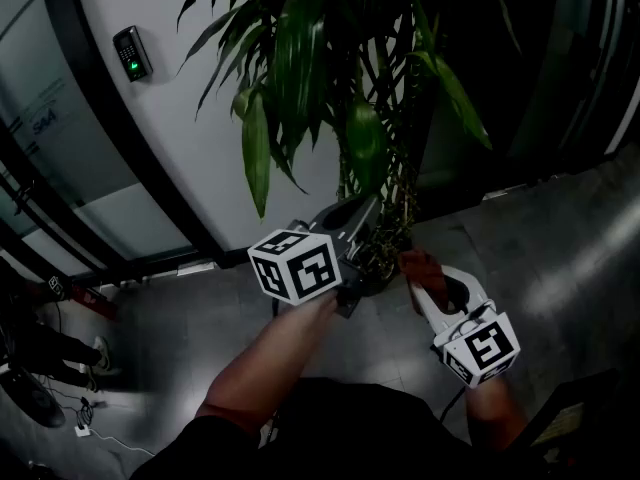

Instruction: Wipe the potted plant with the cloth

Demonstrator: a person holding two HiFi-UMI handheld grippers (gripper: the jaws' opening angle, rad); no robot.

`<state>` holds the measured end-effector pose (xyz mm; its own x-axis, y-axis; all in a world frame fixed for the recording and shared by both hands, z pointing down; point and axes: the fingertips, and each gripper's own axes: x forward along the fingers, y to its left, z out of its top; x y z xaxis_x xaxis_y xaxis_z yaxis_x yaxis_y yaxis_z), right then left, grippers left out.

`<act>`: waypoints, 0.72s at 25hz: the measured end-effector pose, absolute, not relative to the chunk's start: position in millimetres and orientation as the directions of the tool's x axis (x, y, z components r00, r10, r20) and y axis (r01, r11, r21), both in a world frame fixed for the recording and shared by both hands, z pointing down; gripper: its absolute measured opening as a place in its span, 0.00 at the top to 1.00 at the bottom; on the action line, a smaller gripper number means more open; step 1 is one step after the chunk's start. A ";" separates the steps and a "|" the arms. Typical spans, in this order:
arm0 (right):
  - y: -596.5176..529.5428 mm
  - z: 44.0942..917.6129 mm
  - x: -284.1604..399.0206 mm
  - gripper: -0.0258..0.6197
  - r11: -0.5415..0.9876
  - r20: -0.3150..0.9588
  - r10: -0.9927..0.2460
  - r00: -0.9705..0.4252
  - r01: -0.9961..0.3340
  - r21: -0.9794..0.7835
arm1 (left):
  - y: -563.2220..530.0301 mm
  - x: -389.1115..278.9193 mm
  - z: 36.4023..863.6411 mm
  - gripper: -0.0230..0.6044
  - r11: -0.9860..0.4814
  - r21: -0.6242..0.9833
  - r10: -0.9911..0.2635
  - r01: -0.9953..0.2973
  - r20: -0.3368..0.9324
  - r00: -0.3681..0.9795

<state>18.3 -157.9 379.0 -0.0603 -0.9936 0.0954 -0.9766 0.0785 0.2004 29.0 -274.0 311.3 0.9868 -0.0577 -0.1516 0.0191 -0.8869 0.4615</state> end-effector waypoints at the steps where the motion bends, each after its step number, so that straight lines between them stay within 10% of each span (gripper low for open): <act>1: -167.0 369.2 13.8 0.86 0.080 0.089 -0.994 -0.058 -0.958 0.276 | -274.7 26.8 316.8 0.93 -0.884 0.467 -0.044 0.024 -0.135 0.990; 8: -236.0 296.8 10.6 0.86 0.026 0.088 -0.994 0.063 -0.649 0.760 | -275.9 11.7 332.0 0.93 -0.859 0.510 -0.008 0.046 -0.103 0.995; 18: -341.4 211.9 39.8 0.86 -0.058 -0.013 -0.987 0.159 -0.279 0.959 | -281.6 7.0 333.3 0.93 -0.858 0.513 -0.020 0.035 -0.100 0.995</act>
